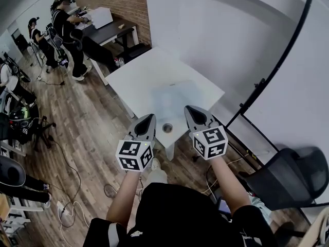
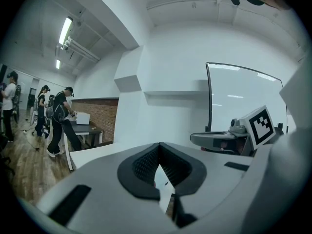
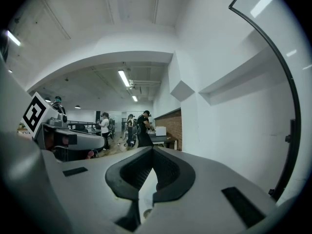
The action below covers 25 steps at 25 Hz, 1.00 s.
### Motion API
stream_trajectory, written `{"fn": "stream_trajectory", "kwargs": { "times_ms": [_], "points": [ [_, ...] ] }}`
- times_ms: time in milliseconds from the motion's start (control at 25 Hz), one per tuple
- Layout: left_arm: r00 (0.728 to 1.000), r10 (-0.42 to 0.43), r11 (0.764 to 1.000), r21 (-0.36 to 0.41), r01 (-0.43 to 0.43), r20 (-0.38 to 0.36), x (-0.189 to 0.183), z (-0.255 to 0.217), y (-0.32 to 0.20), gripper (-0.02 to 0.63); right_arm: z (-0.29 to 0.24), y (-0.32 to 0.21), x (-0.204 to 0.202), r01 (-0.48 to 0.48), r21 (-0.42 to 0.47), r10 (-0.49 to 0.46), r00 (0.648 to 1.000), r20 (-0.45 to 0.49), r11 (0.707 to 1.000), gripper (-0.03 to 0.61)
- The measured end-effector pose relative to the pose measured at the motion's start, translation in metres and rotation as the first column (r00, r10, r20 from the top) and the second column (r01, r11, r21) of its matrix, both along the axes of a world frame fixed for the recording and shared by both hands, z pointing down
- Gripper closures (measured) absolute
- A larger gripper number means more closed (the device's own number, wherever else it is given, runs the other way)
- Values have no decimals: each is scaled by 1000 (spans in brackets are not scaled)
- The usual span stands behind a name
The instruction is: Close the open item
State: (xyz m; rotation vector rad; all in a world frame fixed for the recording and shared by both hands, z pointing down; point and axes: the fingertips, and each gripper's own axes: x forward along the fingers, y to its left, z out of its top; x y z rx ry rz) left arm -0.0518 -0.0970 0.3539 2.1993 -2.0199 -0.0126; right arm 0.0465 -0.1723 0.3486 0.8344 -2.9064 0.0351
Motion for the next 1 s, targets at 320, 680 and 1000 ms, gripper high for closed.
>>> {"fn": "stream_trajectory", "kwargs": {
  "times_ms": [320, 680, 1000],
  "points": [
    [1000, -9, 1000, 7, 9, -16, -3, 2, 13, 603, -5, 11, 0, 2, 33, -2, 1000, 1, 999, 540],
    [1000, -15, 1000, 18, 16, -19, -4, -3, 27, 603, -16, 23, 2, -4, 37, 3, 1000, 20, 999, 540],
    [1000, -19, 999, 26, 20, -15, -10, -4, 42, 603, -8, 35, 4, -19, 28, 19, 1000, 17, 999, 540]
  ]
}}
